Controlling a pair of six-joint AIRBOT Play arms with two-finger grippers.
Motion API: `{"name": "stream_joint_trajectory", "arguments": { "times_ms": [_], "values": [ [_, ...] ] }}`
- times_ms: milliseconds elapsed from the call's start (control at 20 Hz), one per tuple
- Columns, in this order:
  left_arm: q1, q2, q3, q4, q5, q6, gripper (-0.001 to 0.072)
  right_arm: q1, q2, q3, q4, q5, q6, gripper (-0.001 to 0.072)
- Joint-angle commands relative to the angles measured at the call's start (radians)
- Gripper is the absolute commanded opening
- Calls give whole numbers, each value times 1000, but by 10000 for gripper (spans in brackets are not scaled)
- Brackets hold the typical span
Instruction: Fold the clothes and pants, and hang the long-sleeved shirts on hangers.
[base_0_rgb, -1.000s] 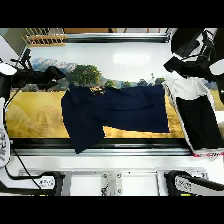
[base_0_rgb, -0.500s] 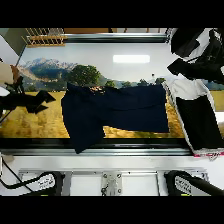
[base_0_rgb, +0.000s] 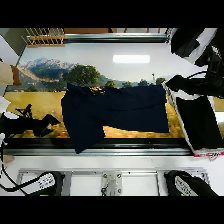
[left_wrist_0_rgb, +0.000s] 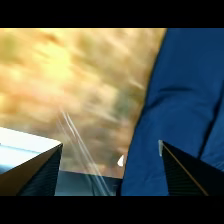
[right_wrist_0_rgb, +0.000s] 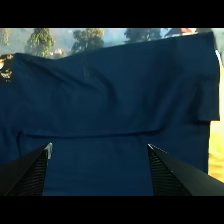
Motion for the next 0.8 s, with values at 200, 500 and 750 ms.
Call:
{"name": "stream_joint_trajectory", "arguments": {
  "times_ms": [200,500,750],
  "values": [
    [-109,-97,-26,-162,83,72,655,15,49,-67,27,11,1,656],
    [-259,-113,18,-163,166,38,654,15,49,-68,26,11,1,656],
    [-351,-114,90,-160,205,6,246,14,50,-72,22,47,1,656]
  ]
}}
